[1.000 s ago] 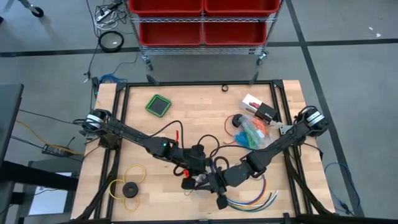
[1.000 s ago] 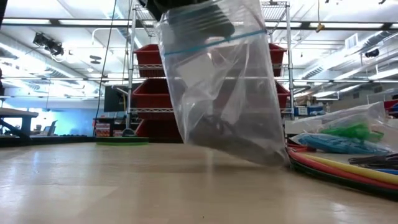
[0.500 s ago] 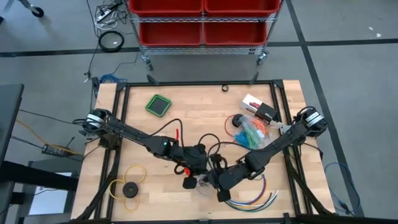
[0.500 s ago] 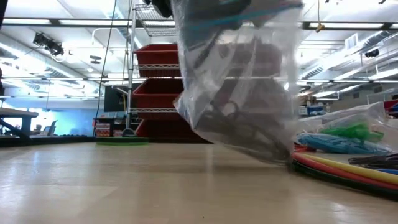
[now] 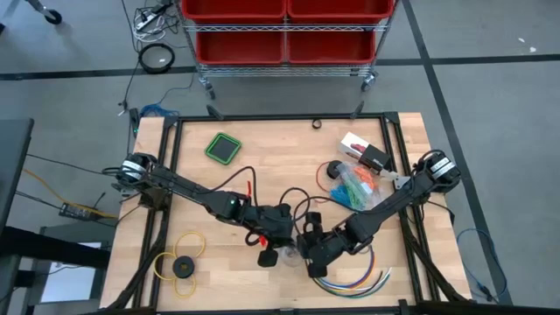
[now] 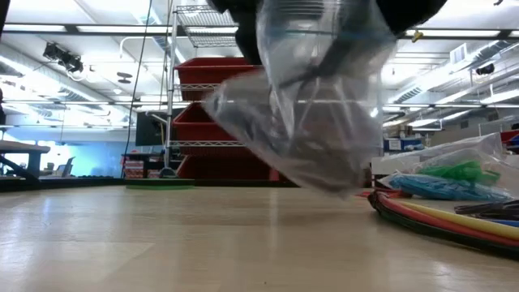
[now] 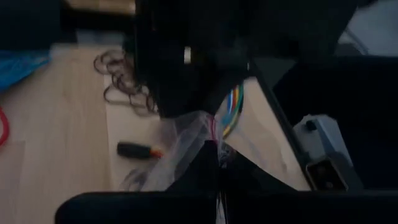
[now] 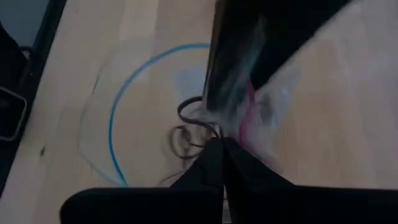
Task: Sort rubber bands
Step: Put the black rubber band into the transparent zip bag
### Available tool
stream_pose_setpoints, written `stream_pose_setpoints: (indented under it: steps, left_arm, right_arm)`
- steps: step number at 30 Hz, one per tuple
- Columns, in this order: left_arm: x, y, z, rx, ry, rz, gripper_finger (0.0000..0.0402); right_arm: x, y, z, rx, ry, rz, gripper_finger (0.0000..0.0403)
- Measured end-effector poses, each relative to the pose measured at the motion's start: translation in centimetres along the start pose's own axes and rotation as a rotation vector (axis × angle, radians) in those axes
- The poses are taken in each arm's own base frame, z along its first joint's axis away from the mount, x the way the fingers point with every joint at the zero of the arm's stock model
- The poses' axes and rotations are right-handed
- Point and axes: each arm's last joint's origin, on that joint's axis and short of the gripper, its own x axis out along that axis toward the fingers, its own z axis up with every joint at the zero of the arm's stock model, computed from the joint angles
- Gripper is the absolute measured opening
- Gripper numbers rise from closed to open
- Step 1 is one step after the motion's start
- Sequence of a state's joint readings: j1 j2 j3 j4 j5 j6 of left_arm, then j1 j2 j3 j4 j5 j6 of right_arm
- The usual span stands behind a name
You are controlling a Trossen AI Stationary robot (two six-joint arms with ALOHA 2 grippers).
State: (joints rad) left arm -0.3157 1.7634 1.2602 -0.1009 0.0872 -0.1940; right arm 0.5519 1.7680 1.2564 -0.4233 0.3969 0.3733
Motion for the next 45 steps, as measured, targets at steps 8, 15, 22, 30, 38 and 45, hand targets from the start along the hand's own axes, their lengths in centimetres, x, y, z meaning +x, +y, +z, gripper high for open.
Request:
stream_pose_setpoints:
  steps: [8, 15, 22, 30, 38, 45]
  left_arm:
    - [0.0, -0.2, 0.6, -0.014, -0.063, -0.031, 0.0010]
    - [0.0, 0.0, 0.2, -0.023, -0.016, -0.004, 0.0010]
    - [0.0, 0.0, 0.1, -0.022, -0.011, 0.020, 0.0010]
    - [0.0, 0.1, 0.0, -0.020, -0.005, 0.022, 0.0010]
    - [0.0, 0.1, 0.0, -0.020, -0.006, 0.026, 0.0010]
    - [0.0, 0.1, -0.1, -0.017, 0.002, 0.028, 0.0010]
  right_arm:
    - [0.1, -0.2, 0.6, 0.040, -0.044, 0.010, 0.0009]
    - [-0.1, 0.1, 0.2, 0.078, -0.026, -0.005, 0.0092]
    - [-0.9, 0.7, 0.1, 0.107, -0.049, -0.018, 0.0176]
    - [-3.5, 0.9, 0.5, 0.115, -0.096, 0.010, 0.0193]
    - [-4.0, 0.5, -0.7, 0.190, 0.019, -0.016, 0.0174]
    - [-4.5, 1.1, -1.9, 0.214, 0.096, -0.036, 0.0160]
